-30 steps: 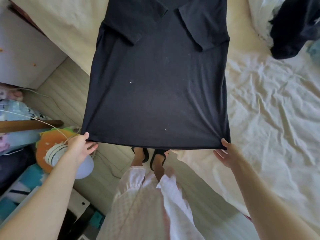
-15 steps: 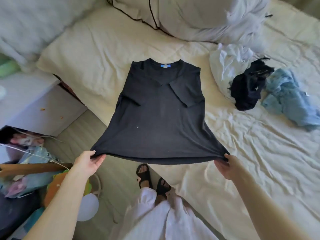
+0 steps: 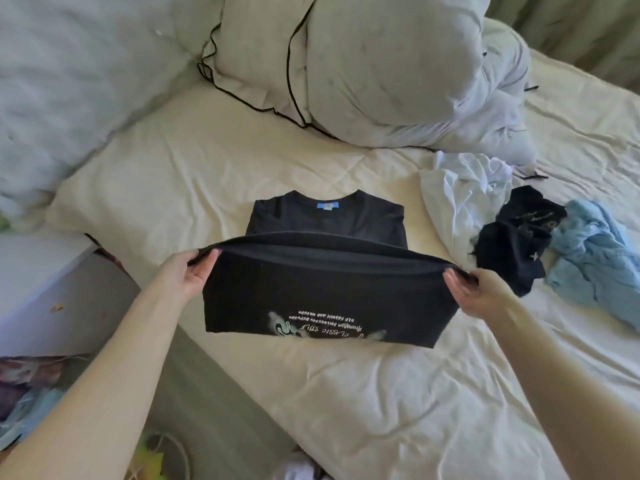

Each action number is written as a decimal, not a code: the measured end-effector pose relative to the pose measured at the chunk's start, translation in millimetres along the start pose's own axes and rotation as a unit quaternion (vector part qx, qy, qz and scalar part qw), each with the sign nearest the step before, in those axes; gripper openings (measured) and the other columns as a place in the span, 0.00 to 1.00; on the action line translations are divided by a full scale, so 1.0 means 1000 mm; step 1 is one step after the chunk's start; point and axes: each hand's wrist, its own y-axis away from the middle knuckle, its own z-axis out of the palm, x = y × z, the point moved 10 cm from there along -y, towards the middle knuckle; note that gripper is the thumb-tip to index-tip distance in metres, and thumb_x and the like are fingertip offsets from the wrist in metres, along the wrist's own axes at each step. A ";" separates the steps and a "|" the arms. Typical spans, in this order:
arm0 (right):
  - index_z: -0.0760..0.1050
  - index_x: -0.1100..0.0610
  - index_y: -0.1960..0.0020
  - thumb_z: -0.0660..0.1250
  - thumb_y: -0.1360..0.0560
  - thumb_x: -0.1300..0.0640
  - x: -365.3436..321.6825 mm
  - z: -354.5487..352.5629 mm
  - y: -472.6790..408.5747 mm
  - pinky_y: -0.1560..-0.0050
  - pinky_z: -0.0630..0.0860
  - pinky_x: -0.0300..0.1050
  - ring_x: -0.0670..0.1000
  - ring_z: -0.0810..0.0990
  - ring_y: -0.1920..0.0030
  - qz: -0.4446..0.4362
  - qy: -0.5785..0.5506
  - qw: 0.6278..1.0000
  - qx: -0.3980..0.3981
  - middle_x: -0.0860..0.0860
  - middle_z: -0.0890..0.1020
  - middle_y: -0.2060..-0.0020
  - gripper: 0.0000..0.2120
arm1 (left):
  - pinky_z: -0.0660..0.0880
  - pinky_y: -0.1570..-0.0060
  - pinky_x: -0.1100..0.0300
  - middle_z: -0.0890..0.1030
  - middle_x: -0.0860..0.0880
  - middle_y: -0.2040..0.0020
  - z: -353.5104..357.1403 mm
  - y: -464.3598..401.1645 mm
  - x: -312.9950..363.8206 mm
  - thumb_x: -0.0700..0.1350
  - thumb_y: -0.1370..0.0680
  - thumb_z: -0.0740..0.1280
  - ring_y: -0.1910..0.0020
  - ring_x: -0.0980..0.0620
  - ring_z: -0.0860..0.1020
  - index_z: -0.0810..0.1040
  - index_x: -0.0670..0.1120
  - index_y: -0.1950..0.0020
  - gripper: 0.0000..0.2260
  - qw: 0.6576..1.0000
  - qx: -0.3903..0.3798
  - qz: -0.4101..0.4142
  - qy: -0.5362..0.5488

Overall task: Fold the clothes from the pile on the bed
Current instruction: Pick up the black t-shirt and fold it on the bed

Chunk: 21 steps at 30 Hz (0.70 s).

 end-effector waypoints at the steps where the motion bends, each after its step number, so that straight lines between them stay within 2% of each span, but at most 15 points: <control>1: 0.71 0.66 0.55 0.53 0.18 0.58 -0.007 0.015 -0.012 0.73 0.80 0.45 0.53 0.82 0.75 -0.007 0.008 1.000 0.001 0.59 0.81 0.74 0.14 | 0.78 0.72 0.63 0.78 0.39 0.52 0.015 -0.015 0.004 0.37 0.19 0.59 0.56 0.45 0.80 0.74 0.35 0.46 0.07 1.000 0.002 0.002 -0.007; 4: 0.72 0.66 0.49 0.54 0.18 0.58 -0.023 0.059 -0.052 0.73 0.80 0.45 0.53 0.82 0.65 -0.008 -0.028 1.000 0.004 0.59 0.82 0.65 0.12 | 0.79 0.69 0.62 0.77 0.39 0.49 0.056 -0.059 0.016 0.36 0.19 0.58 0.52 0.45 0.79 0.73 0.35 0.51 0.07 1.000 0.013 0.008 -0.026; 7: 0.73 0.69 0.47 0.58 0.19 0.60 -0.034 0.103 -0.089 0.75 0.79 0.49 0.57 0.81 0.66 -0.007 -0.110 0.994 0.011 0.62 0.81 0.69 0.11 | 0.80 0.61 0.63 0.76 0.39 0.45 0.090 -0.105 0.025 0.36 0.19 0.57 0.43 0.45 0.77 0.71 0.36 0.55 0.07 0.998 0.024 0.019 -0.063; 8: 0.72 0.68 0.44 0.58 0.19 0.60 -0.038 0.117 -0.103 0.74 0.80 0.50 0.57 0.81 0.65 -0.019 -0.111 0.994 0.004 0.62 0.81 0.65 0.11 | 0.80 0.57 0.63 0.76 0.39 0.43 0.100 -0.120 0.028 0.36 0.18 0.56 0.41 0.45 0.77 0.71 0.36 0.52 0.07 0.997 0.022 0.025 -0.066; 10: 0.68 0.65 0.36 0.56 0.18 0.60 -0.040 0.145 -0.128 0.66 0.82 0.47 0.57 0.82 0.60 -0.044 -0.074 0.996 -0.026 0.60 0.81 0.52 0.14 | 0.78 0.49 0.59 0.74 0.40 0.38 0.116 -0.149 0.028 0.38 0.18 0.55 0.42 0.43 0.76 0.71 0.36 0.44 0.08 0.998 -0.005 0.029 -0.063; 11: 0.67 0.64 0.35 0.56 0.18 0.60 -0.035 0.152 -0.141 0.62 0.82 0.47 0.57 0.82 0.56 -0.048 -0.052 0.997 -0.038 0.59 0.79 0.46 0.14 | 0.78 0.48 0.56 0.74 0.41 0.37 0.120 -0.162 0.024 0.38 0.18 0.54 0.42 0.43 0.76 0.70 0.37 0.44 0.08 0.996 -0.026 0.030 -0.077; 13: 0.67 0.66 0.39 0.55 0.18 0.61 -0.017 0.148 -0.163 0.61 0.82 0.46 0.58 0.80 0.52 -0.044 -0.003 0.999 -0.032 0.57 0.76 0.40 0.11 | 0.76 0.48 0.53 0.73 0.41 0.35 0.115 -0.181 0.008 0.39 0.18 0.56 0.43 0.43 0.75 0.71 0.38 0.42 0.08 0.983 -0.033 0.036 -0.178; 14: 0.67 0.66 0.39 0.55 0.19 0.62 -0.006 0.139 -0.170 0.61 0.81 0.47 0.57 0.80 0.52 -0.051 0.046 0.997 -0.021 0.57 0.76 0.40 0.11 | 0.76 0.47 0.53 0.73 0.41 0.35 0.103 -0.187 0.001 0.39 0.19 0.57 0.43 0.44 0.75 0.70 0.39 0.37 0.11 0.957 -0.011 0.068 -0.282; 15: 0.67 0.65 0.37 0.55 0.19 0.63 0.004 0.124 -0.173 0.60 0.80 0.46 0.57 0.80 0.51 -0.069 0.110 0.992 -0.003 0.57 0.76 0.42 0.12 | 0.75 0.44 0.53 0.73 0.41 0.35 0.090 -0.188 -0.001 0.39 0.19 0.57 0.42 0.46 0.75 0.68 0.40 0.33 0.14 0.909 0.017 0.126 -0.398; 16: 0.66 0.63 0.35 0.56 0.19 0.62 0.012 0.106 -0.172 0.56 0.80 0.47 0.56 0.79 0.50 -0.106 0.185 0.977 0.026 0.57 0.76 0.43 0.13 | 0.73 0.40 0.53 0.72 0.42 0.34 0.083 -0.183 -0.002 0.39 0.19 0.57 0.41 0.47 0.74 0.67 0.41 0.31 0.16 0.838 0.030 0.200 -0.506; 17: 0.68 0.61 0.35 0.57 0.19 0.61 0.015 0.088 -0.166 0.49 0.78 0.47 0.56 0.79 0.46 -0.169 0.278 0.944 0.062 0.57 0.77 0.43 0.13 | 0.69 0.37 0.54 0.71 0.42 0.33 0.081 -0.173 -0.008 0.40 0.20 0.58 0.38 0.48 0.72 0.66 0.42 0.30 0.17 0.761 0.025 0.274 -0.587; 18: 0.69 0.61 0.36 0.58 0.20 0.60 0.017 0.077 -0.154 0.43 0.74 0.48 0.56 0.77 0.43 -0.250 0.393 0.881 0.086 0.57 0.77 0.43 0.14 | 0.66 0.34 0.53 0.69 0.42 0.31 0.081 -0.160 -0.020 0.40 0.20 0.58 0.34 0.46 0.69 0.66 0.41 0.30 0.18 0.685 0.008 0.335 -0.647; 19: 0.71 0.61 0.36 0.60 0.20 0.60 0.025 0.075 -0.139 0.39 0.71 0.48 0.56 0.75 0.39 -0.328 0.507 0.793 0.083 0.57 0.77 0.41 0.14 | 0.63 0.32 0.49 0.67 0.41 0.29 0.082 -0.147 -0.038 0.40 0.20 0.59 0.30 0.44 0.65 0.66 0.41 0.29 0.18 0.610 -0.015 0.382 -0.694; 21: 0.71 0.61 0.33 0.63 0.22 0.60 0.059 0.083 -0.121 0.32 0.63 0.53 0.58 0.69 0.32 -0.425 0.660 0.619 0.026 0.57 0.74 0.34 0.17 | 0.57 0.30 0.43 0.63 0.40 0.26 0.090 -0.129 -0.079 0.42 0.19 0.58 0.26 0.40 0.59 0.65 0.43 0.28 0.19 0.484 -0.070 0.435 -0.756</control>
